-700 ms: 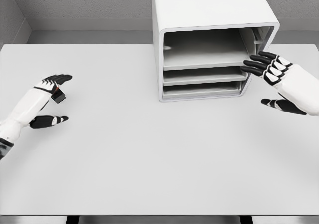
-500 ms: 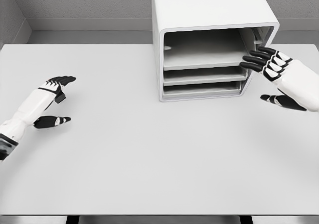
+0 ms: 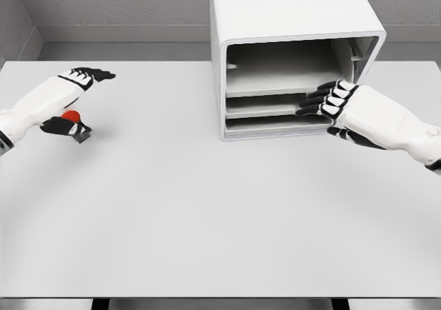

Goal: Slide open multi-storey tabletop storage cabinets and put open load switch and slide close multi-storey tabletop storage cabinets

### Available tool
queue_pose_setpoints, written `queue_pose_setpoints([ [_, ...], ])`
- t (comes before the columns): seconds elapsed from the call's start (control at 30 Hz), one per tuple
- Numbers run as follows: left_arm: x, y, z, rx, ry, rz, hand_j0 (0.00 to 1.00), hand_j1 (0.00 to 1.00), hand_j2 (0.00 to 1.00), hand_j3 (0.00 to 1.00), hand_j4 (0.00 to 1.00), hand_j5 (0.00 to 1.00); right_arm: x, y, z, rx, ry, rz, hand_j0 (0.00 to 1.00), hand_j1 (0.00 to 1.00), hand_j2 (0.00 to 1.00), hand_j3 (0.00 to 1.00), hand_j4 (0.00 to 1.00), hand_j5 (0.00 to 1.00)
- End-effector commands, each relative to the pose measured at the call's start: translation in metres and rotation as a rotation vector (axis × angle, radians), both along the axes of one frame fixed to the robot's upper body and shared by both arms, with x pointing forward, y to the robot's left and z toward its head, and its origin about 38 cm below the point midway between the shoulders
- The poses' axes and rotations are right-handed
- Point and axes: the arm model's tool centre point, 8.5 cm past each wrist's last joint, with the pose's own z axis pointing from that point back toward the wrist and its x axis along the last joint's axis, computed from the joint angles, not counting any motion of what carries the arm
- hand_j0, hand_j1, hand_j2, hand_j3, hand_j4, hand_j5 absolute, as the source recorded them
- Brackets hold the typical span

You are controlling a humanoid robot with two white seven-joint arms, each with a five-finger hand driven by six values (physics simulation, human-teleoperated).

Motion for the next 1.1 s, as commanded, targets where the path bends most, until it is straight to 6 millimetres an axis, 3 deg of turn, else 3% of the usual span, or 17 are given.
queue_pose_setpoints([
  [0.0, 0.002, 0.006, -0.004, 0.059, 0.017, 0.028, 1.00, 1.00, 1.00, 1.00, 1.00, 1.00, 0.001, 0.003, -0.003, 0.019, 0.008, 0.000, 0.69, 0.69, 0.69, 0.69, 0.69, 0.69],
  [0.23, 0.001, 0.016, -0.017, 0.189, 0.061, 0.063, 1.00, 1.00, 1.00, 1.00, 1.00, 1.00, 0.021, 0.008, -0.011, 0.074, 0.015, -0.034, 0.70, 0.70, 0.70, 0.70, 0.70, 0.70],
  [0.43, 0.003, 0.040, -0.033, 0.308, 0.132, 0.121, 1.00, 1.00, 1.00, 1.00, 1.00, 1.00, 0.034, 0.015, -0.011, 0.086, 0.022, -0.038, 0.70, 0.70, 0.70, 0.70, 0.70, 0.70],
  [0.6, 0.004, 0.033, -0.042, 0.353, 0.154, 0.104, 1.00, 1.00, 1.00, 1.00, 1.00, 1.00, 0.039, 0.023, -0.013, 0.106, 0.026, -0.029, 0.70, 0.70, 0.70, 0.70, 0.70, 0.70],
  [0.77, 0.013, 0.032, -0.028, 0.359, 0.120, 0.112, 1.00, 1.00, 1.00, 1.00, 1.00, 1.00, 0.039, 0.034, -0.013, 0.133, 0.022, -0.009, 0.70, 0.70, 0.70, 0.70, 0.70, 0.70],
  [0.9, 0.016, 0.028, -0.038, 0.358, 0.149, 0.101, 1.00, 1.00, 1.00, 1.00, 1.00, 1.00, 0.041, 0.052, -0.014, 0.150, 0.036, 0.020, 0.70, 0.70, 0.70, 0.70, 0.70, 0.70],
  [1.0, 0.018, 0.031, -0.044, 0.369, 0.172, 0.108, 0.97, 0.97, 0.97, 0.97, 0.97, 0.97, 0.043, 0.062, -0.015, 0.169, 0.038, 0.032, 0.70, 0.70, 0.70, 0.70, 0.70, 0.70],
  [1.07, 0.018, 0.030, -0.045, 0.369, 0.172, 0.106, 0.88, 0.88, 0.88, 0.88, 0.88, 0.88, 0.045, 0.066, -0.016, 0.172, 0.041, 0.041, 0.70, 0.70, 0.70, 0.70, 0.70, 0.70],
])
